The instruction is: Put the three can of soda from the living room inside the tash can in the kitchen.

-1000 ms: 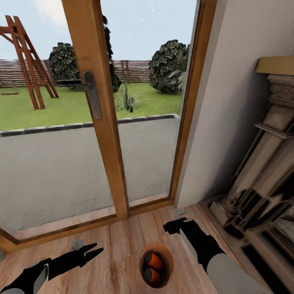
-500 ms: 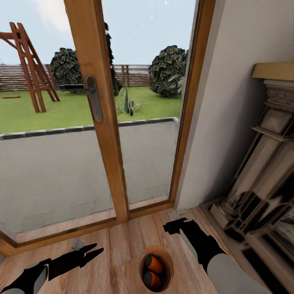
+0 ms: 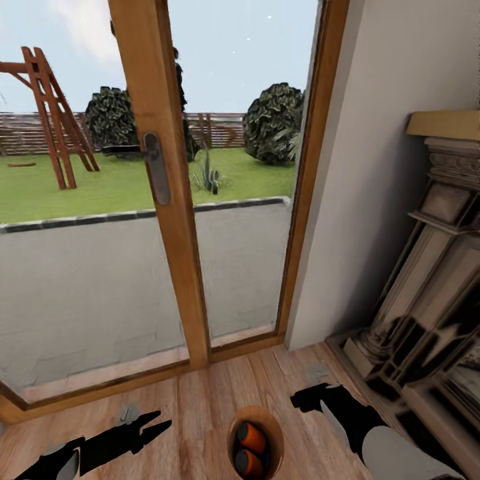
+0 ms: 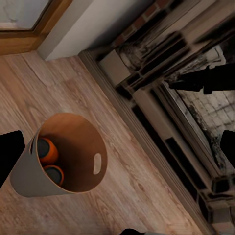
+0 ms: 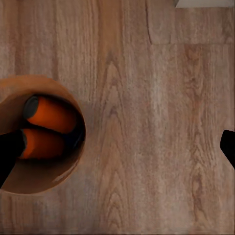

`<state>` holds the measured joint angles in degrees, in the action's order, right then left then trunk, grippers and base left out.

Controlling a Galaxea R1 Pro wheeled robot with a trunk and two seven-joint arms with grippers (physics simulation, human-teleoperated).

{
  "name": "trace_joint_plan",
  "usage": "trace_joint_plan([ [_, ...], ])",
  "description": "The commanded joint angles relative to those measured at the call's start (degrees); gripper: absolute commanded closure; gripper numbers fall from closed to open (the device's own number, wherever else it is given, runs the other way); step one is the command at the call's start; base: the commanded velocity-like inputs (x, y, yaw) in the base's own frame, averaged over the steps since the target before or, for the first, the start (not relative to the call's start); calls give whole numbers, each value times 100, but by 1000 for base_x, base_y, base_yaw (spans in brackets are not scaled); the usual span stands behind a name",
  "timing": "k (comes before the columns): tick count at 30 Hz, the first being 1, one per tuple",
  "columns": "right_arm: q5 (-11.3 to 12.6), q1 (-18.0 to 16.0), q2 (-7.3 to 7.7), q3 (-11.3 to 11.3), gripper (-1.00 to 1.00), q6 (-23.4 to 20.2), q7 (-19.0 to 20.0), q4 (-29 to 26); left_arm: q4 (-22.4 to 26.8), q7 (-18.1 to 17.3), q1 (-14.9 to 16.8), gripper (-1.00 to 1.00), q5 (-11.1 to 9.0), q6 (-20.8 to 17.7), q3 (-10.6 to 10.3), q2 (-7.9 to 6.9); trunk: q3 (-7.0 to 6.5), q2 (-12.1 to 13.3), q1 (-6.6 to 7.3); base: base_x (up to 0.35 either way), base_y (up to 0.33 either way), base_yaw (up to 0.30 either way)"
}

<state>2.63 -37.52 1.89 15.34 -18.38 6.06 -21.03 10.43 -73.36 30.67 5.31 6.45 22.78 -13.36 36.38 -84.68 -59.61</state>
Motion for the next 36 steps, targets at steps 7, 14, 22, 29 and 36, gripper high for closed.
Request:
trace_joint_plan([
  [7,58,19,503,-15,-100,646,1269,995,-511,-4,-4,-100,24,309,-7,-59,-67,0,0,0,0,0],
  [14,95,211,694,-15,-100,1261,1763,1790,-687,-4,-260,-100,459,411,-131,-89,-134,0,0,0,0,0],
  [22,103,523,723,-14,-100,1342,1808,1879,-727,-7,-658,-100,889,609,-165,-88,-209,0,0,0,0,0],
  [29,106,770,804,-14,-100,1355,1811,1884,-810,0,-763,-100,1508,724,-171,-82,-276,0,0,0,0,0],
  [36,99,851,847,-14,-100,1355,1795,1884,-819,209,-826,-100,1813,737,-190,-72,-336,0,0,0,0,0],
])
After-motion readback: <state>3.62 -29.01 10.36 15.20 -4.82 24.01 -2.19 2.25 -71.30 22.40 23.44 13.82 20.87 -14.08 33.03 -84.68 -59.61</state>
